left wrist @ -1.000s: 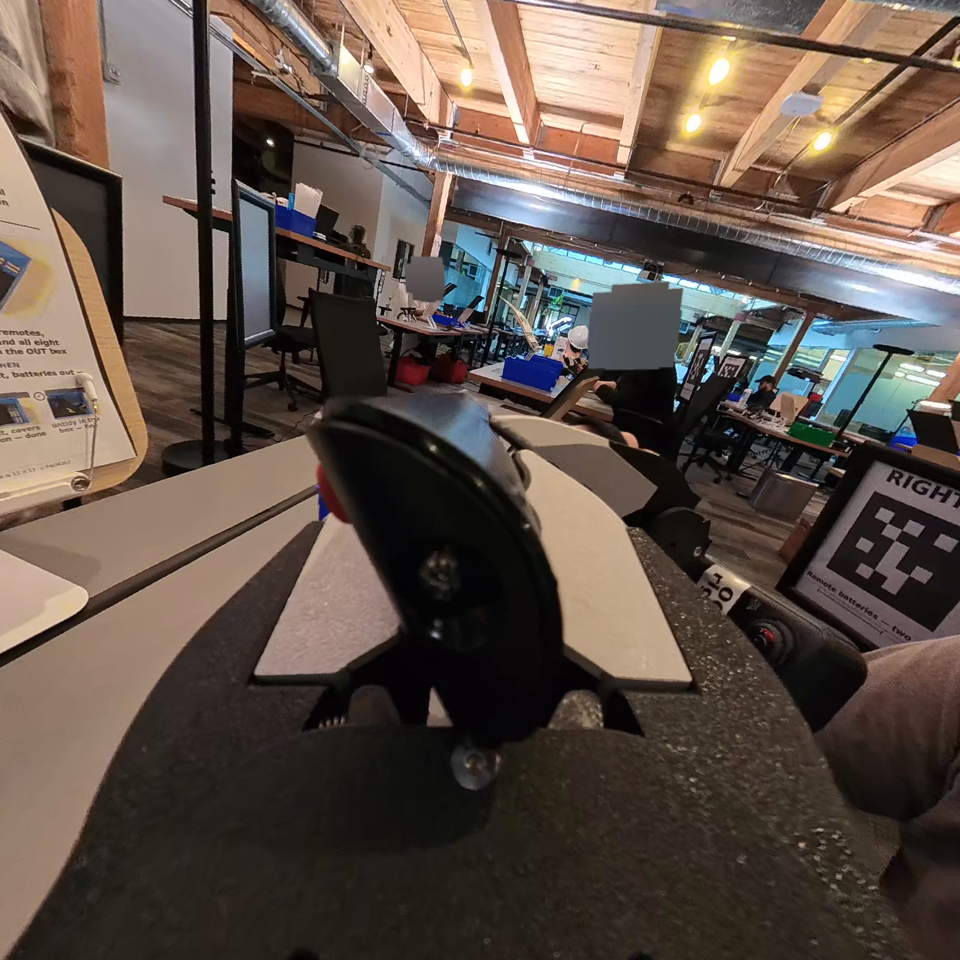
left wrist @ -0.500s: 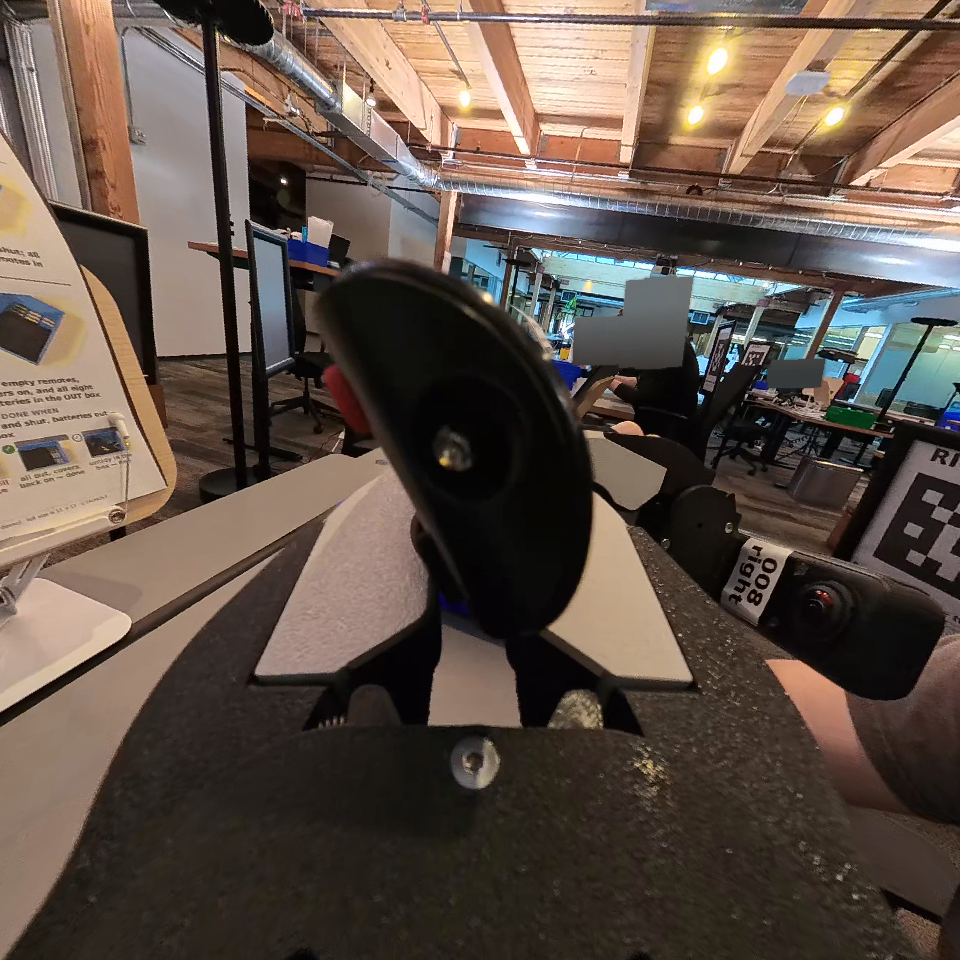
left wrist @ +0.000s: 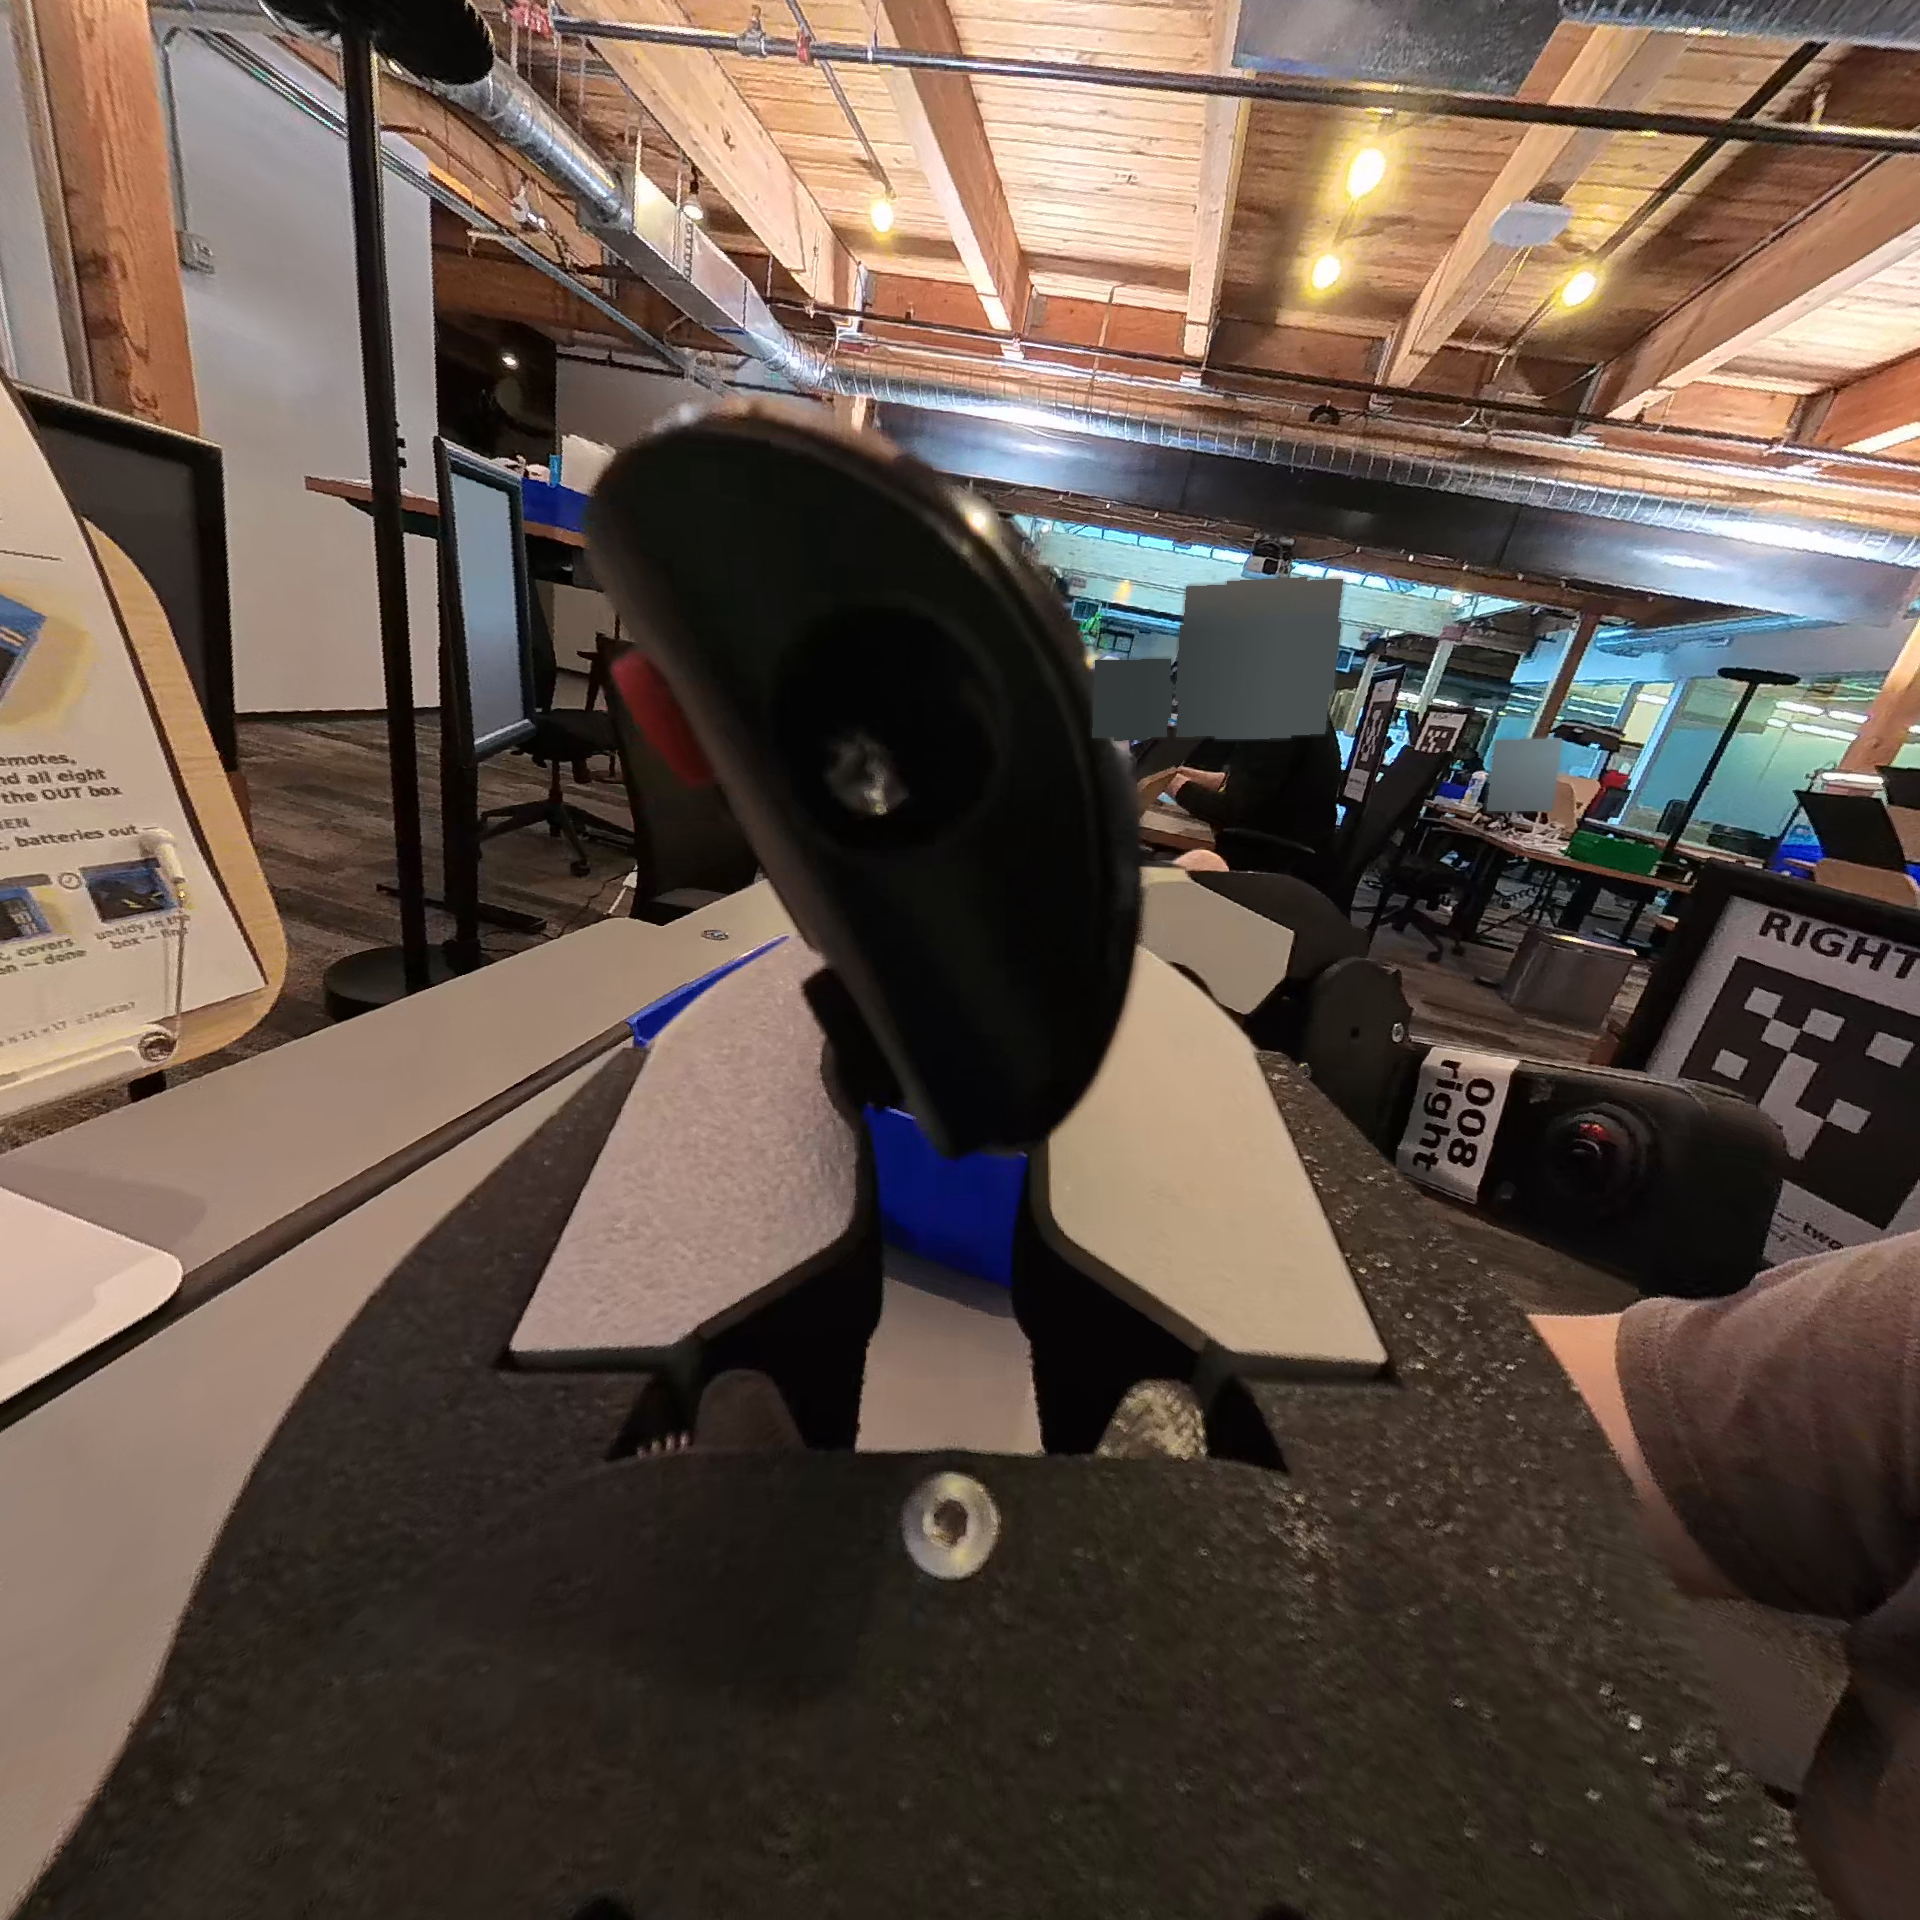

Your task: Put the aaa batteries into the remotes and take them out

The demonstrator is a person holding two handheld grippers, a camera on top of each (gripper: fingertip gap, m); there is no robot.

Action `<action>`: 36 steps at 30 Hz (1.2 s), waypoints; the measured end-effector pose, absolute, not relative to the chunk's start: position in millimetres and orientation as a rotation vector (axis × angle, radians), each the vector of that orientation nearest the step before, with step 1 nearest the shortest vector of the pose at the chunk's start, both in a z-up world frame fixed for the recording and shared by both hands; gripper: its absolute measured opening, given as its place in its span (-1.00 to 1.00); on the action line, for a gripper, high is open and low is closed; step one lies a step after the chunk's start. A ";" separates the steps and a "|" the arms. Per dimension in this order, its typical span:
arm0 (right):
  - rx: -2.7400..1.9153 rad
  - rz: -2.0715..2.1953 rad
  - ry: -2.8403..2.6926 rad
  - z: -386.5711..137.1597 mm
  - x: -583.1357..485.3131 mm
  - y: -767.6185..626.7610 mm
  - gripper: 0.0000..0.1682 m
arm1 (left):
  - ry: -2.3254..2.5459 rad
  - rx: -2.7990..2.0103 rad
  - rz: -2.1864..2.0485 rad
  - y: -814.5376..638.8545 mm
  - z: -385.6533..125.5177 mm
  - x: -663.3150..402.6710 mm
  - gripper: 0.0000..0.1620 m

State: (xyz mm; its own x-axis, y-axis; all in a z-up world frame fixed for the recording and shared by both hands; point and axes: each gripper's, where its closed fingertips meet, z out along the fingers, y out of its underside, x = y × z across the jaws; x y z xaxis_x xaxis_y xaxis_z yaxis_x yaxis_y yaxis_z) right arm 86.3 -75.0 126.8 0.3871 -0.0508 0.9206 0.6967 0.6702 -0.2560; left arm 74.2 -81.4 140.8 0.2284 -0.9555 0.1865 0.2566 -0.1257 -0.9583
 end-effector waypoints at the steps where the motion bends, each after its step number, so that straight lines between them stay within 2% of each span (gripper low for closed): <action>1: -0.700 -0.524 -1.077 126.6 86.2 -75.3 -0.68 | 0.770 -1.248 -1.238 -81.5 140.7 74.3 -0.67; 14: -0.586 -0.574 -1.078 126.2 85.4 -83.4 -0.69 | 0.779 -1.246 -1.304 -85.4 142.0 74.4 -0.69; 24: -0.534 -0.662 -1.170 114.4 84.8 -77.1 -0.74 | 0.706 -1.362 -1.524 -72.8 127.0 75.6 -0.65; 26: -0.565 -0.645 -1.161 114.8 86.6 -71.9 -0.72 | 0.685 -1.365 -1.564 -69.5 125.3 75.7 -0.46; 31: -0.618 -0.657 -1.136 119.2 85.4 -67.3 -0.63 | 0.667 -1.348 -1.521 -65.6 126.1 74.5 -0.44; 33: -0.668 -0.645 -1.127 121.1 86.1 -64.4 -0.56 | 0.682 -1.348 -1.468 -65.1 126.0 74.1 -0.71; 36: -0.669 -0.663 -1.162 117.5 84.8 -64.3 -0.51 | 0.705 -1.341 -1.404 -67.0 127.1 74.7 -0.71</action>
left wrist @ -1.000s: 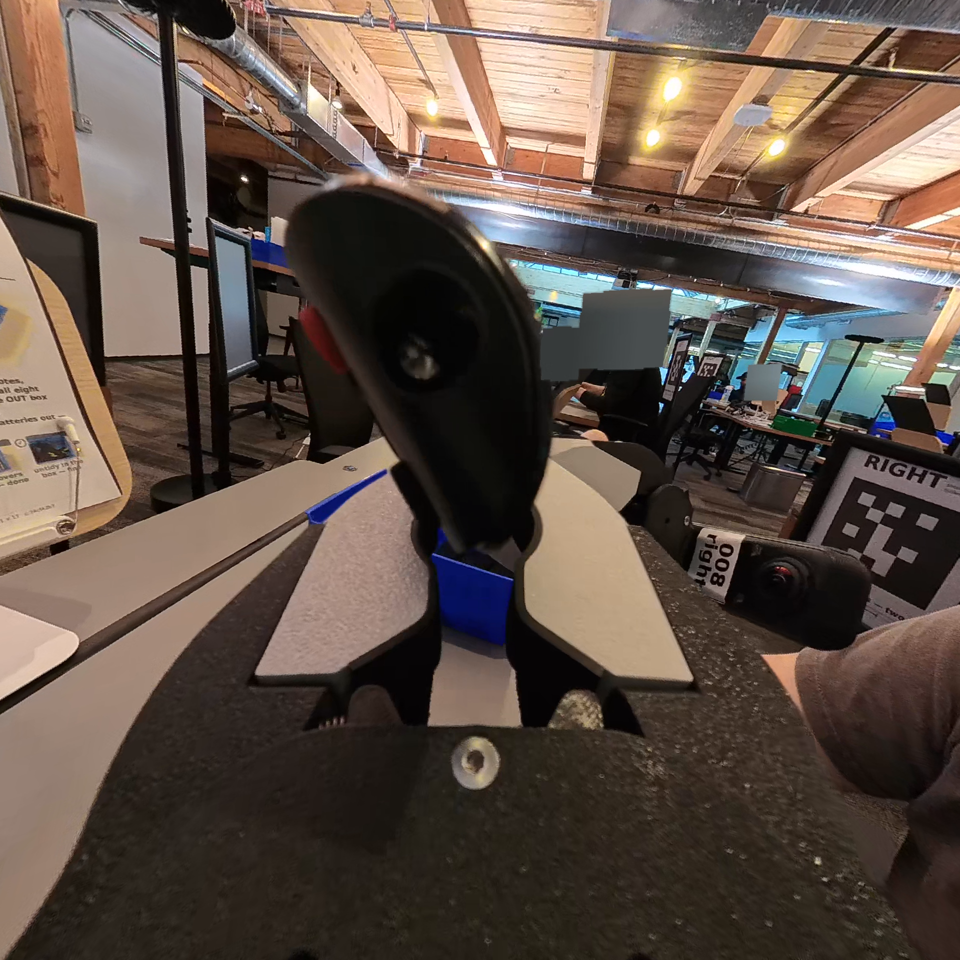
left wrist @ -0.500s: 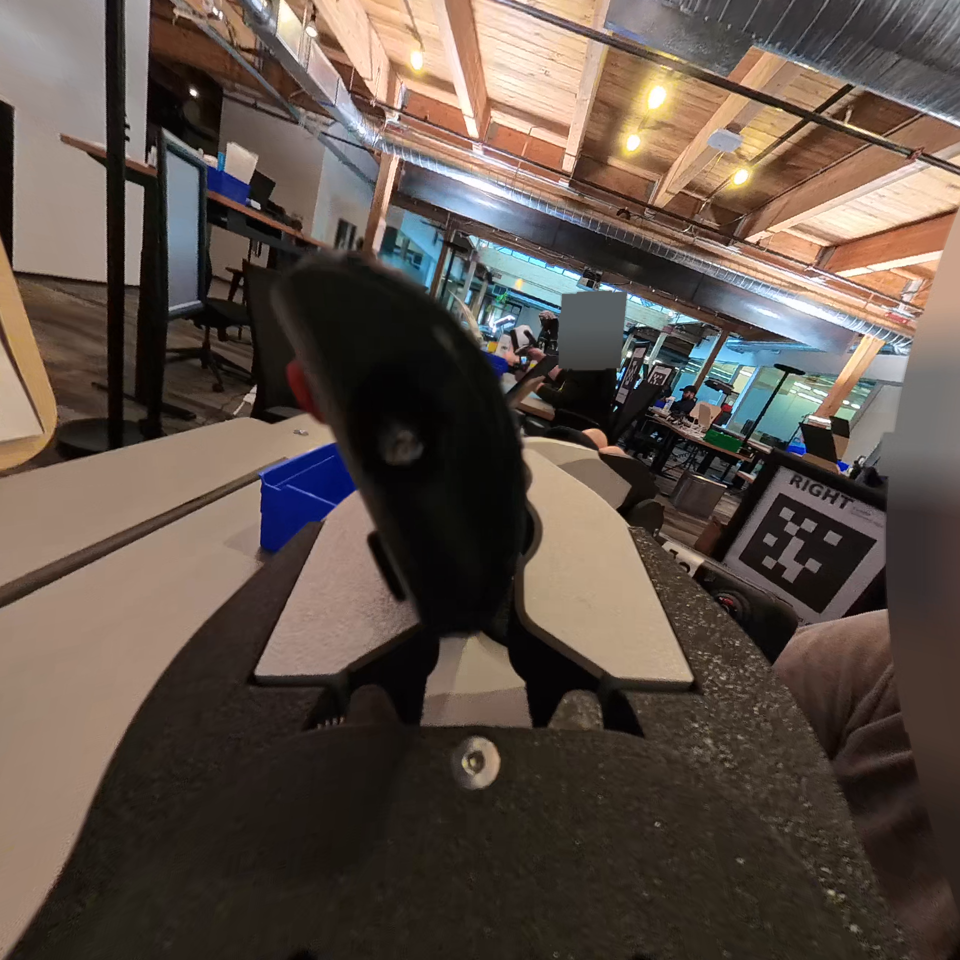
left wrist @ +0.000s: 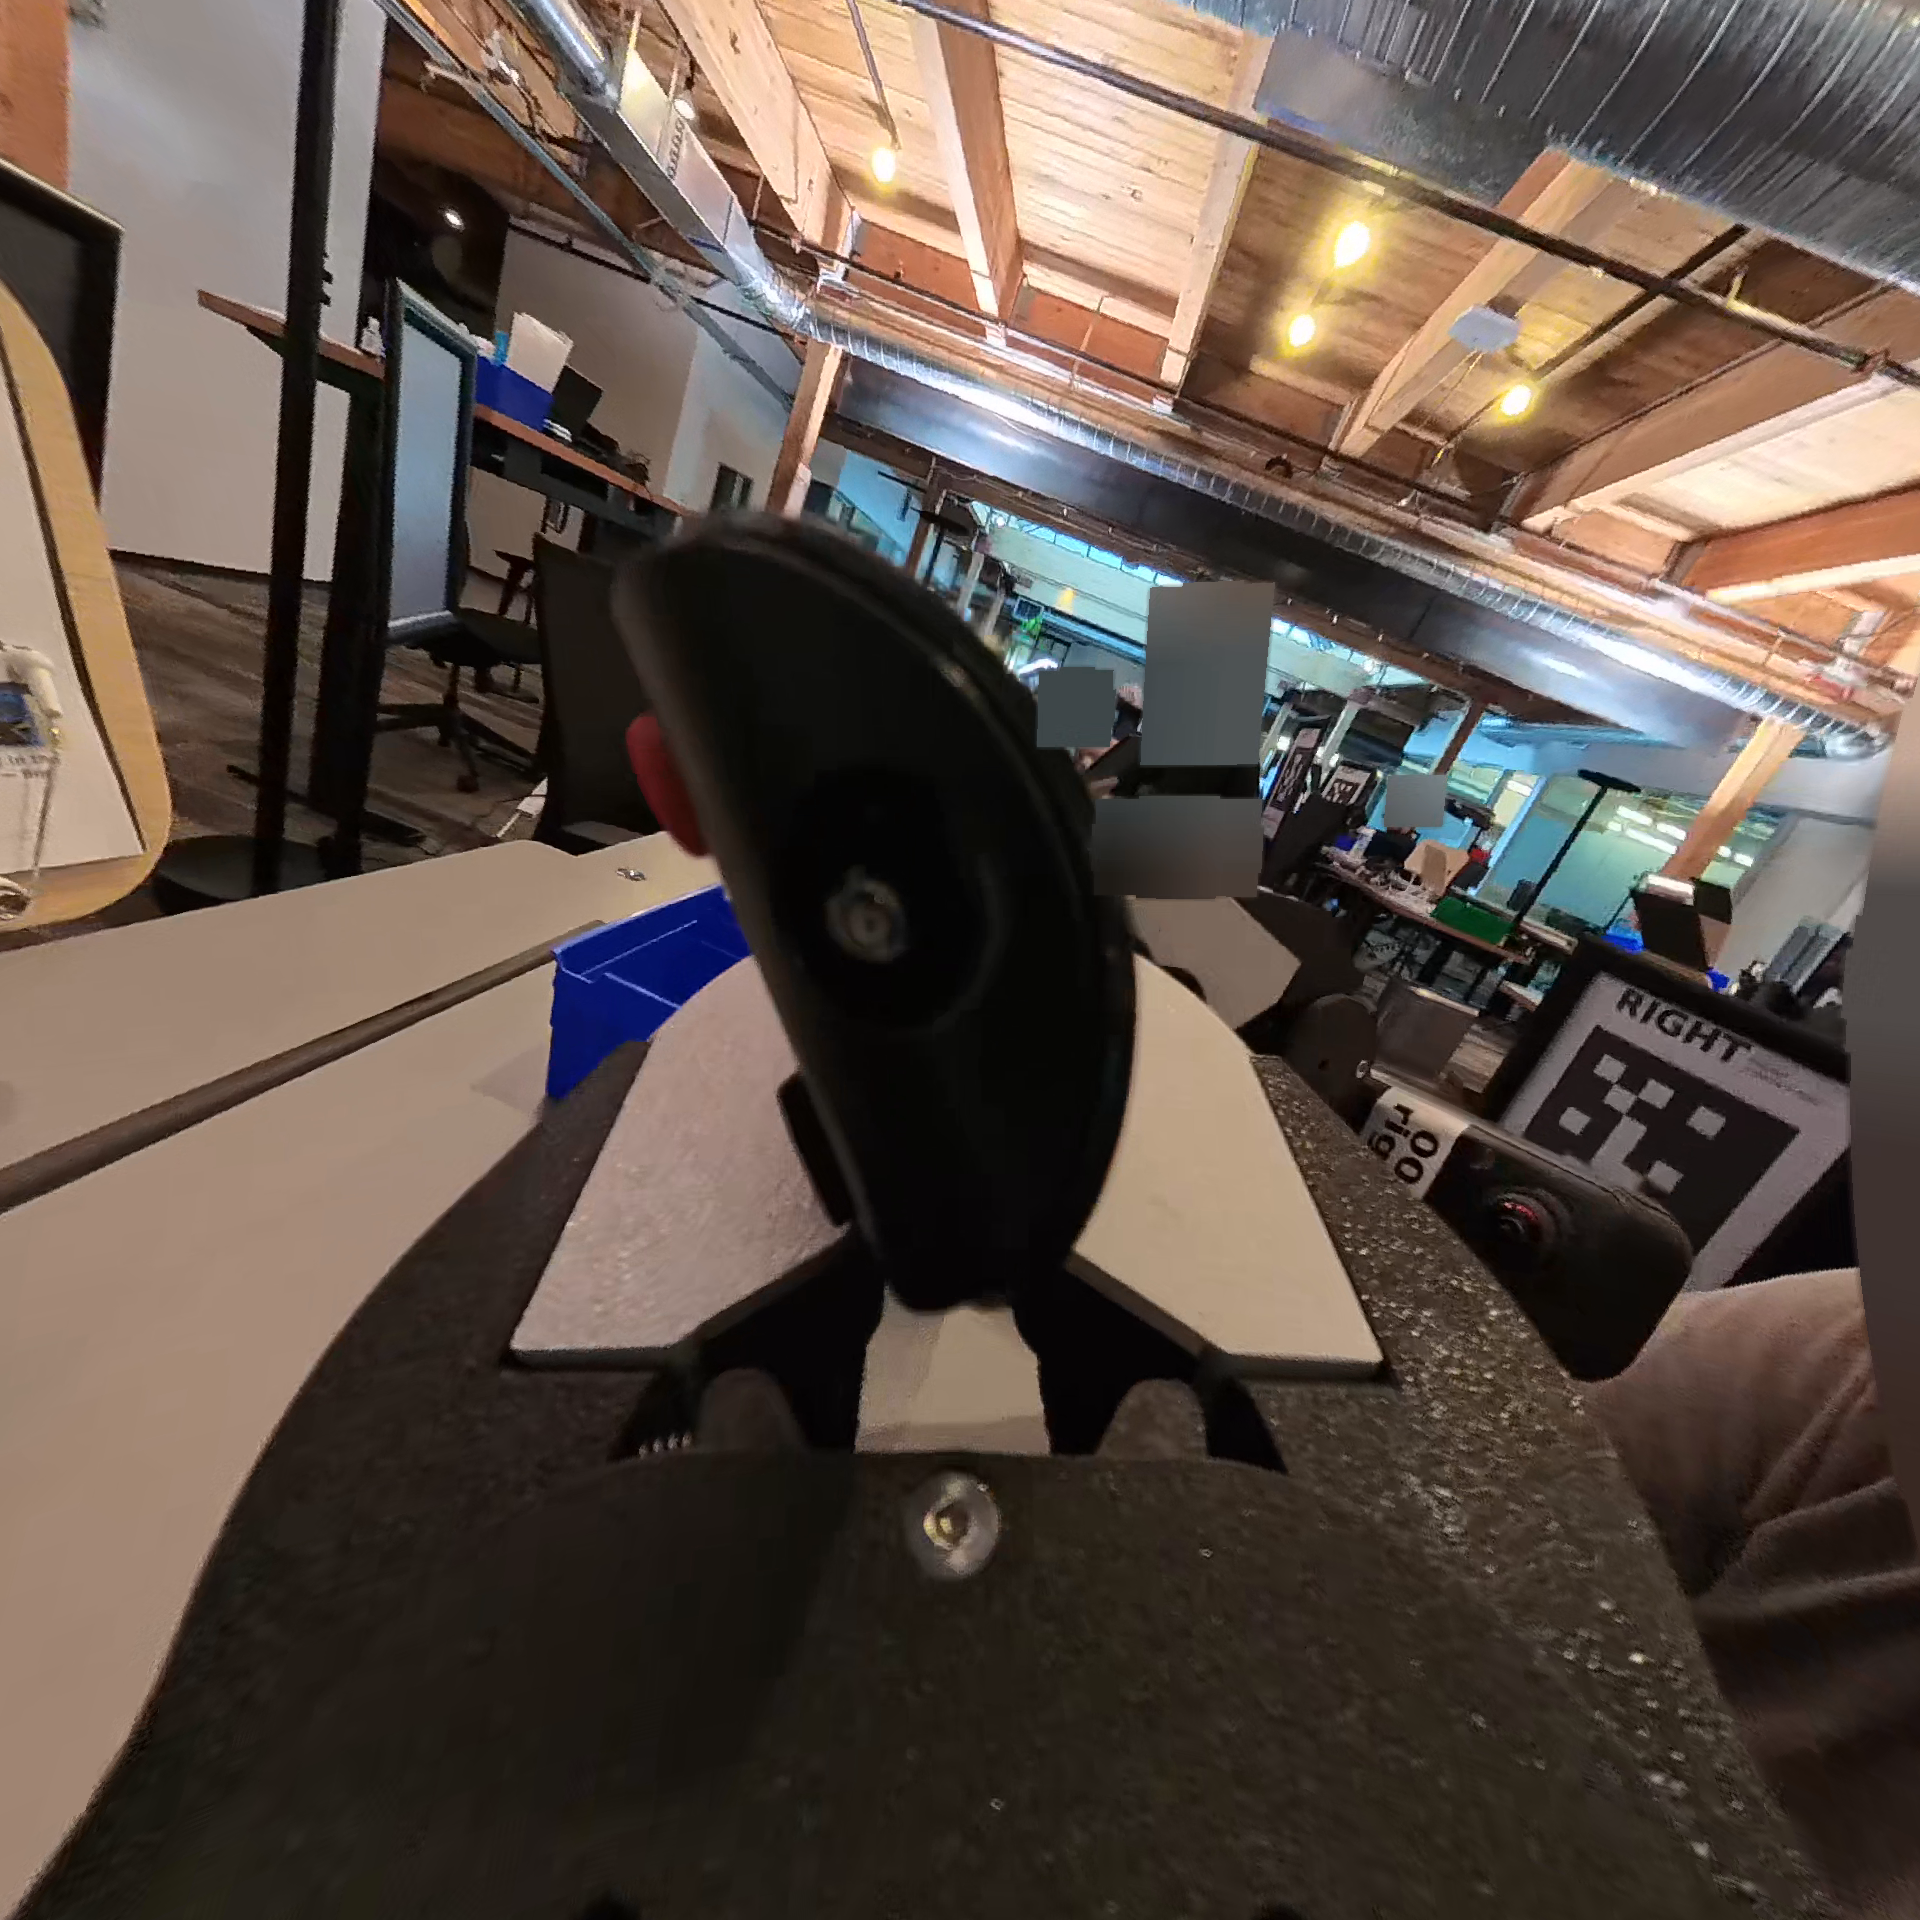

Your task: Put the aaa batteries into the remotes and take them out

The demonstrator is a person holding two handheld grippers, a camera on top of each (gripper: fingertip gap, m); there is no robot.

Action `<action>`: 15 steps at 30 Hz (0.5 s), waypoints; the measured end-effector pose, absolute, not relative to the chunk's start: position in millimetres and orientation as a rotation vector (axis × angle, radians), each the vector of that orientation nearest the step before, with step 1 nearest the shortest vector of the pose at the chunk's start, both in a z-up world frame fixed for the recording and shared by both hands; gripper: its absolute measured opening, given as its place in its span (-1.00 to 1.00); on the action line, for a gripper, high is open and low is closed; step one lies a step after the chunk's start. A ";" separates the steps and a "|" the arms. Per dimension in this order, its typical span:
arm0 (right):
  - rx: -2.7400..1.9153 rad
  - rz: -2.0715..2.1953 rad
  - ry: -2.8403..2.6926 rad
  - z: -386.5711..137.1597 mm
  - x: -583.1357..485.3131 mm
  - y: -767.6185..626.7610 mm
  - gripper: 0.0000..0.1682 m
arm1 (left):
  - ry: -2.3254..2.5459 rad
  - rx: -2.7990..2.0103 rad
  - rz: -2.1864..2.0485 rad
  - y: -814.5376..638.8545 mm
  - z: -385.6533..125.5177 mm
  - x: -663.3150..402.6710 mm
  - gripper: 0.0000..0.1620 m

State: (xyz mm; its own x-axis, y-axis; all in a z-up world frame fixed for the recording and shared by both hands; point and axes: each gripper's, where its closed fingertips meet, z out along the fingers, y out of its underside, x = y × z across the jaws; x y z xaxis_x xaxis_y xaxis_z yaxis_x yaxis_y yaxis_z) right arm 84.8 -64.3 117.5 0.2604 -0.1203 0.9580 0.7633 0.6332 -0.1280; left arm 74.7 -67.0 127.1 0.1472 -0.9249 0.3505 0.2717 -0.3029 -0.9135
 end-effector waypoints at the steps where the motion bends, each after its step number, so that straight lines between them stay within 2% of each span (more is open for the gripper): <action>1: -0.663 -0.670 -1.177 115.5 84.1 -64.5 -0.57 | 0.725 -1.353 -1.389 -68.5 125.9 76.1 -0.71; 4: -0.665 -0.667 -1.195 112.3 82.0 -64.5 -0.65 | 0.753 -1.357 -1.303 -68.6 124.1 77.6 -0.70; 15: -0.733 -0.556 -1.183 117.9 81.0 -74.9 -0.67 | 0.832 -1.274 -1.126 -77.8 130.8 79.8 -0.69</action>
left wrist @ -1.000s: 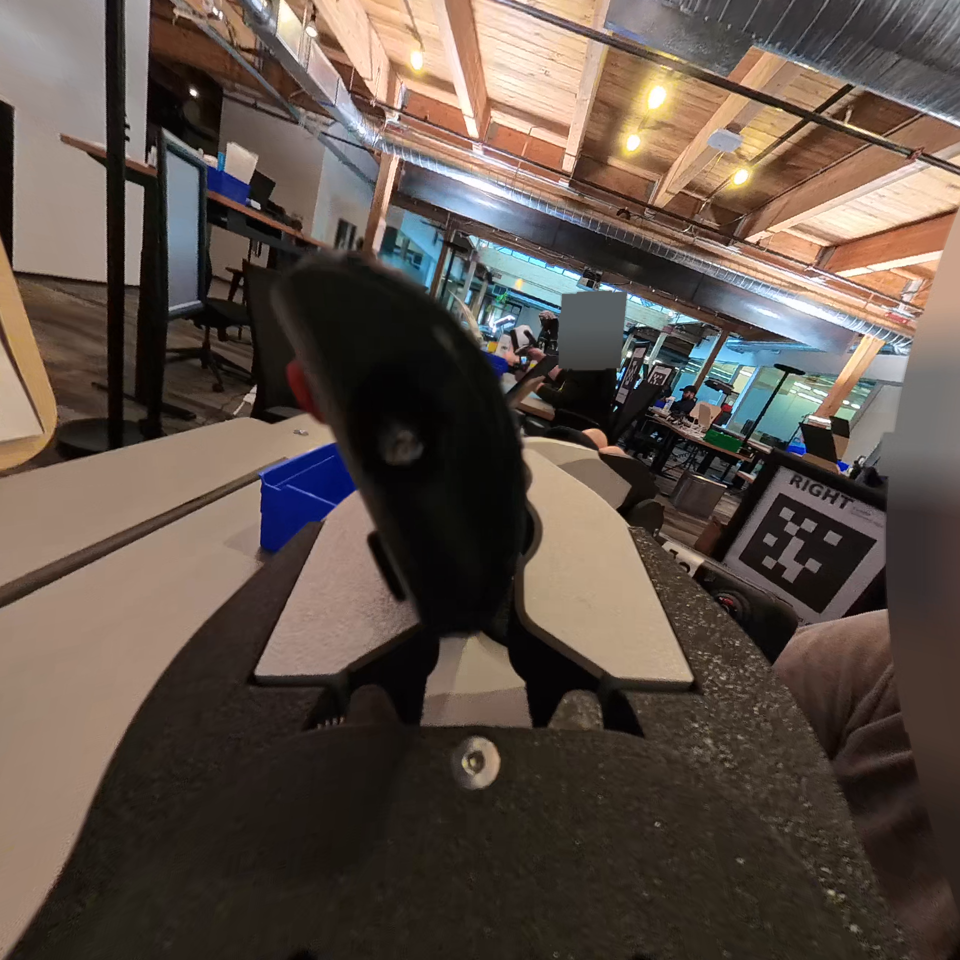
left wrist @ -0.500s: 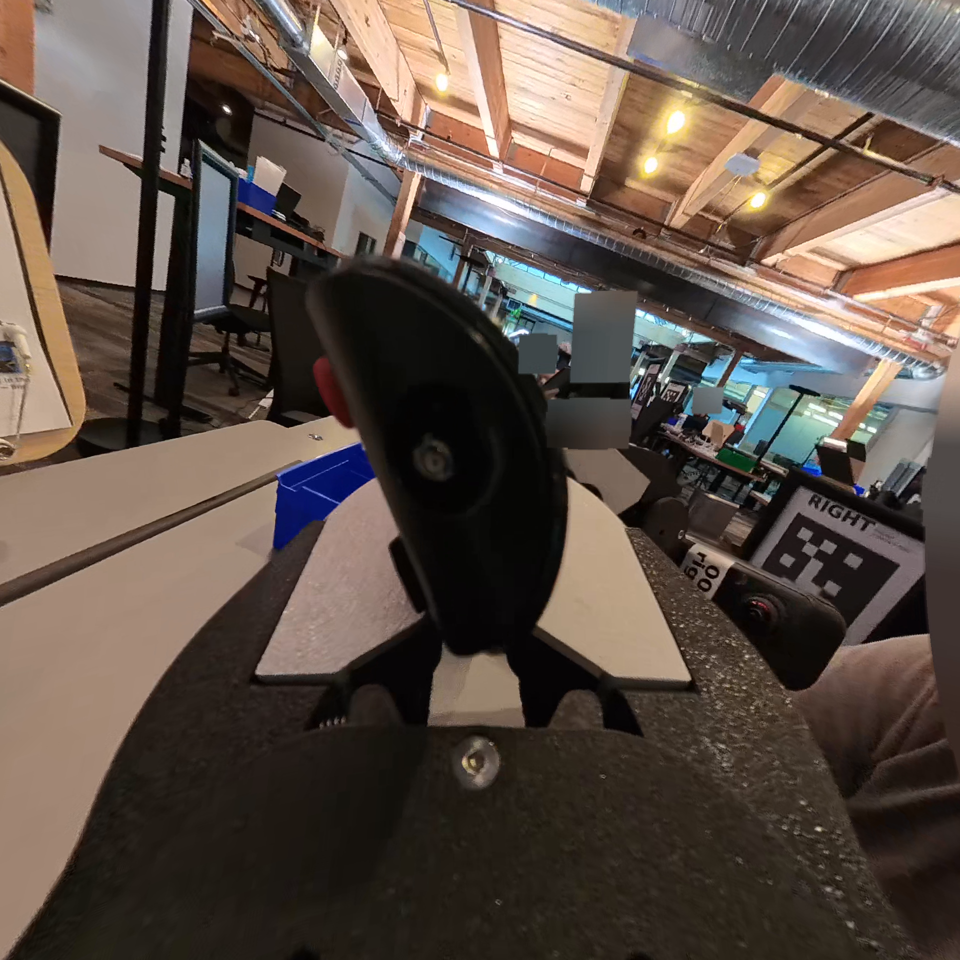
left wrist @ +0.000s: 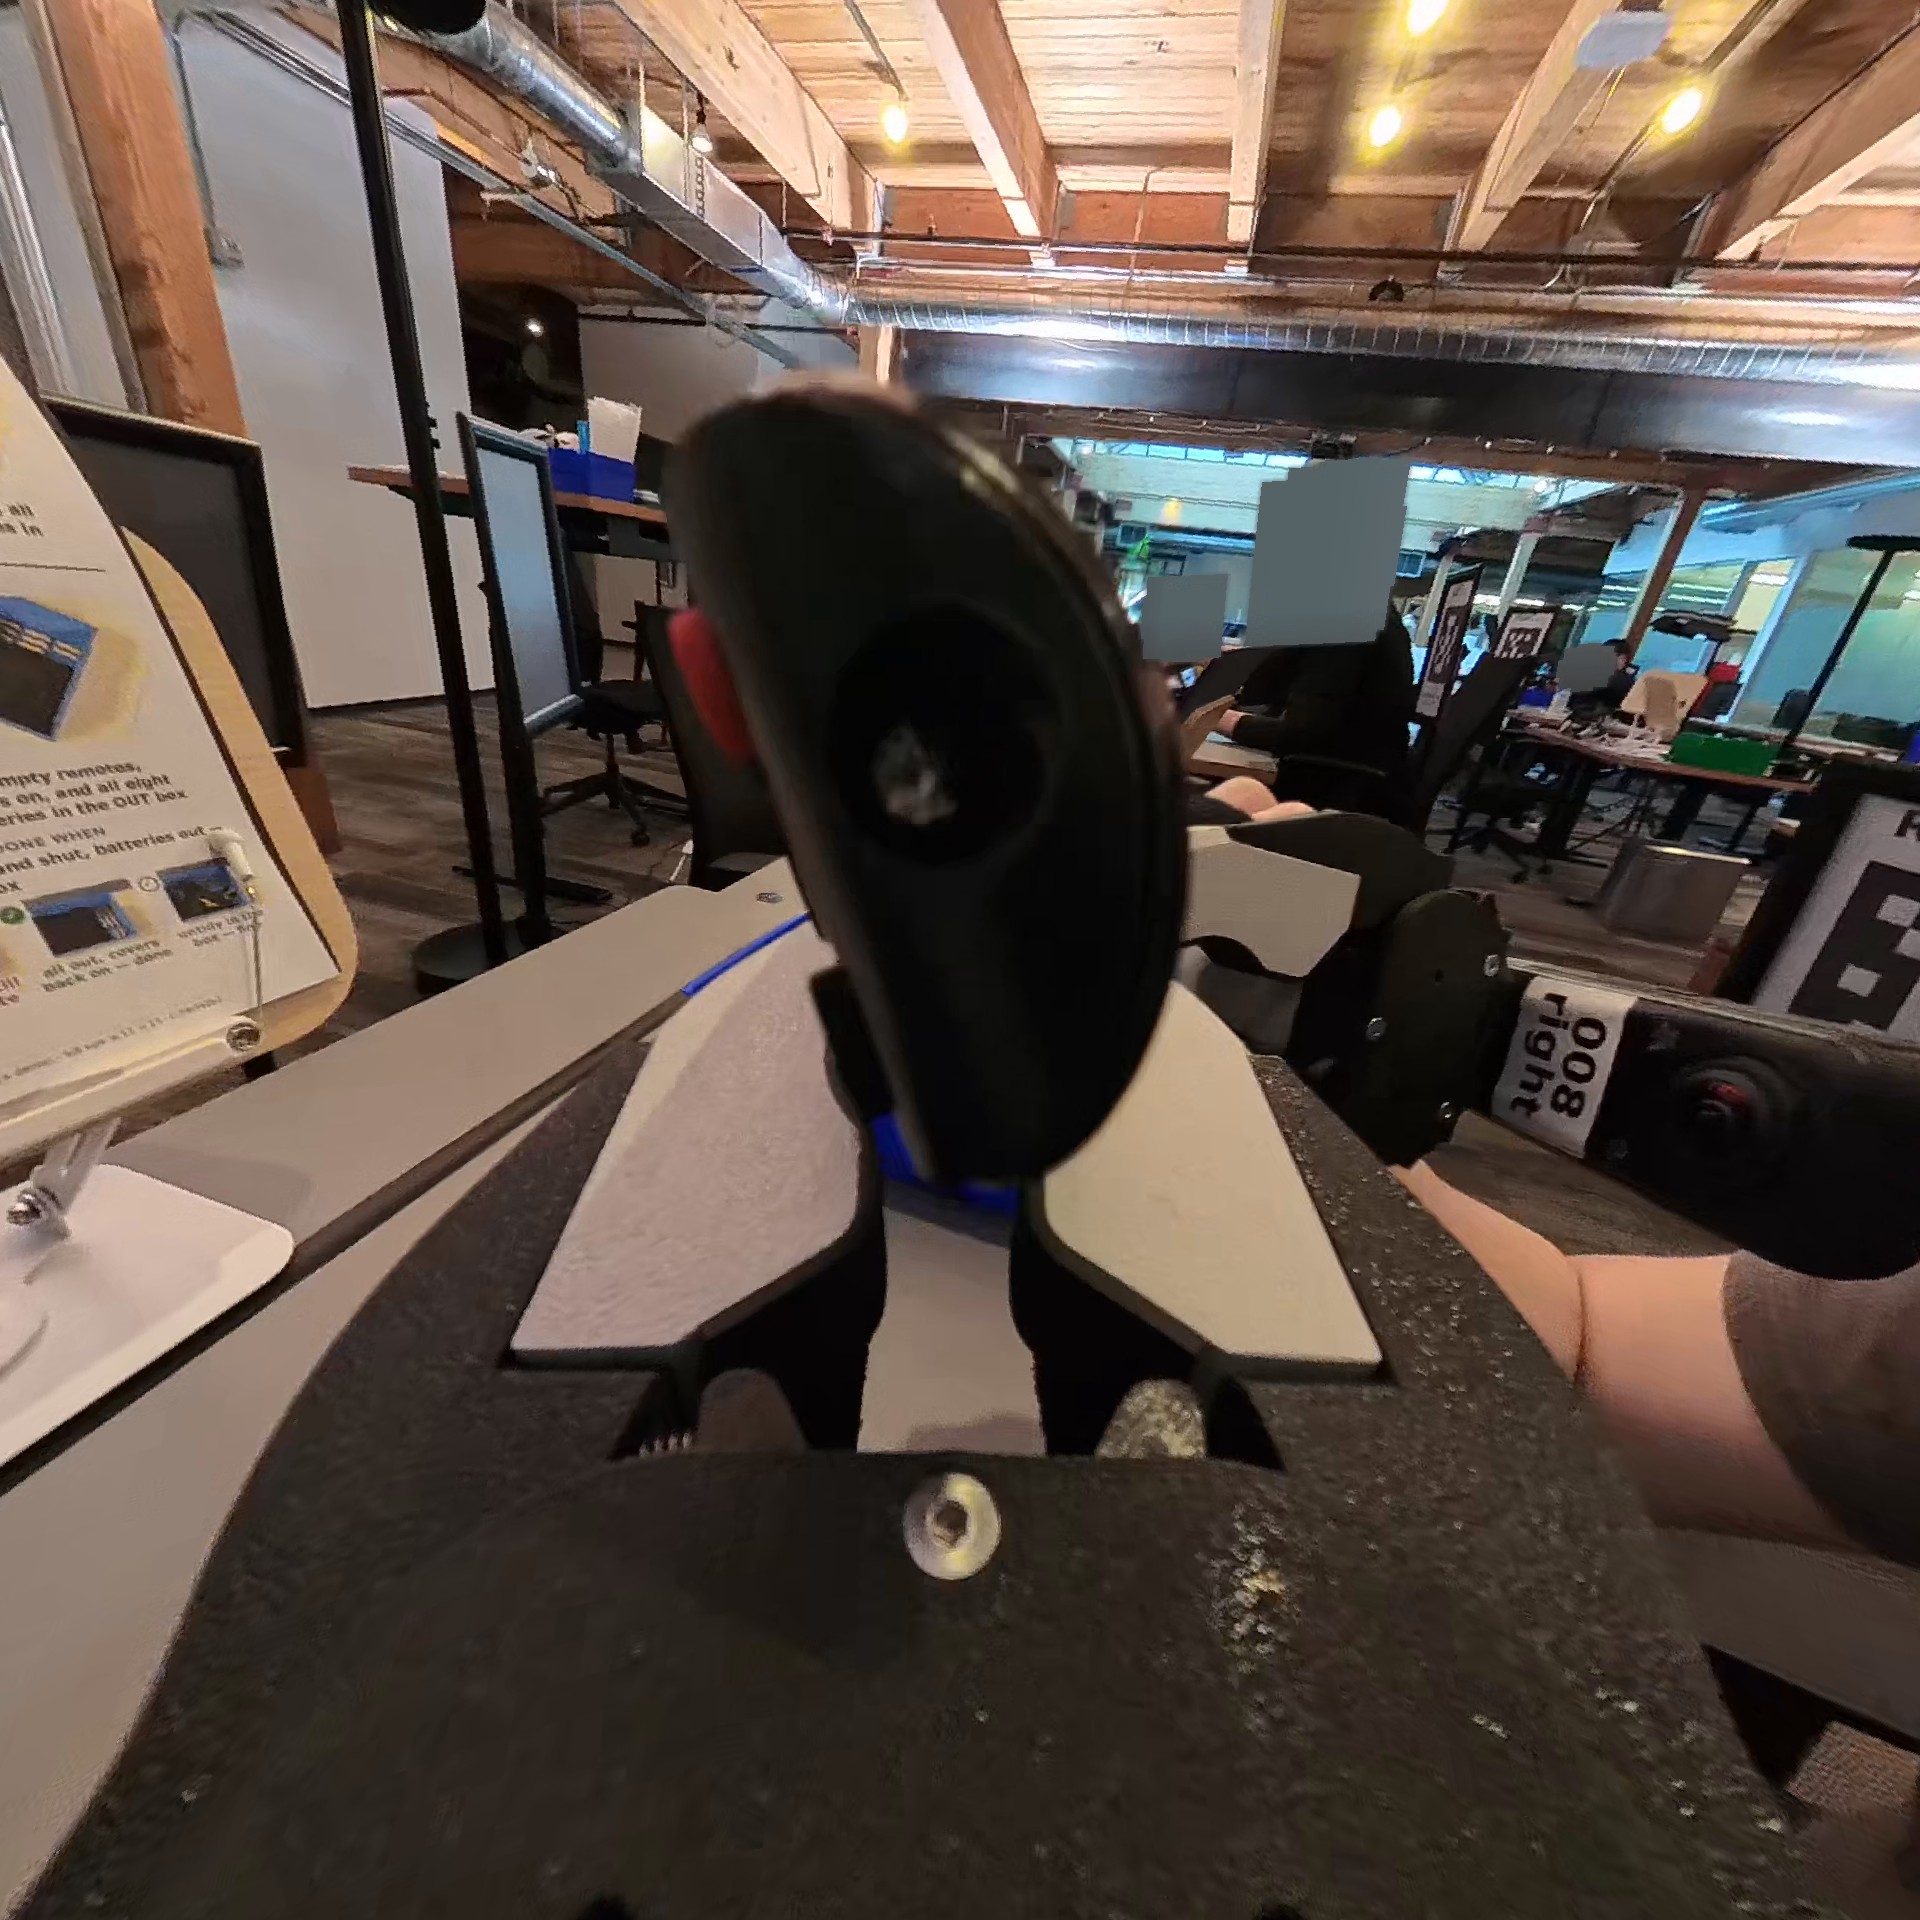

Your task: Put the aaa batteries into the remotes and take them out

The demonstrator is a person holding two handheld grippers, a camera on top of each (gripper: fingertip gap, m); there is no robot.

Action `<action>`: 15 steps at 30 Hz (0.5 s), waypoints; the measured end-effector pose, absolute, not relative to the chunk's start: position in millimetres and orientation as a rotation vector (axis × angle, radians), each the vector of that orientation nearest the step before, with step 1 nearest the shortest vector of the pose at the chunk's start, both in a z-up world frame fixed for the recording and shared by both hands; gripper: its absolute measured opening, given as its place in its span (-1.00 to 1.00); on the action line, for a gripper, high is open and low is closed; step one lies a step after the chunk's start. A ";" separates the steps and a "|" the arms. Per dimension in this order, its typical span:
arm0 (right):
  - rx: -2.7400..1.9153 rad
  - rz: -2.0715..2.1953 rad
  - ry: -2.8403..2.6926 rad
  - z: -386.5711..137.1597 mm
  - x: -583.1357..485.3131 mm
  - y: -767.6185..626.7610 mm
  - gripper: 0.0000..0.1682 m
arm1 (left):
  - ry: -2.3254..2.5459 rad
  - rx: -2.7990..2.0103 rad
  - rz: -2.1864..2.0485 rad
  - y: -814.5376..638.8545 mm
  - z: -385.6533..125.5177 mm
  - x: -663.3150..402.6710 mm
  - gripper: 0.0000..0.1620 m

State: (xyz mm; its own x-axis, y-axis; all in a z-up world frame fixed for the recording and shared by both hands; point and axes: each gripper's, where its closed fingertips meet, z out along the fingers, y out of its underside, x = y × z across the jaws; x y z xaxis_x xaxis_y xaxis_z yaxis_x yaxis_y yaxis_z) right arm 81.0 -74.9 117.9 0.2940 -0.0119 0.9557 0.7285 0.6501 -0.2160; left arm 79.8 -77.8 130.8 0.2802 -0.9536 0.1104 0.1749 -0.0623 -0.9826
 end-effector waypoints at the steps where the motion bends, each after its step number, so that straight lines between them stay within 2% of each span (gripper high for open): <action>1: -0.751 -0.540 -1.188 117.1 80.7 -74.9 -0.69 | 0.834 -1.282 -1.111 -77.1 129.9 79.7 -0.70; 3: -0.772 -0.471 -1.228 112.6 77.4 -79.3 -0.73 | 0.835 -1.283 -1.106 -76.3 129.3 79.6 -0.72; 4: -0.755 -0.414 -1.270 107.9 72.2 -85.6 -1.00 | 0.846 -1.265 -1.117 -78.5 130.2 80.2 -0.73; 10: -0.715 -0.459 -1.244 108.3 63.5 -85.6 -0.97 | 0.772 -1.278 -1.229 -74.8 135.2 72.3 -0.75; 15: -0.798 -0.354 -1.194 113.1 69.8 -78.8 -0.80 | 0.696 -1.290 -1.300 -64.1 135.7 63.9 -0.74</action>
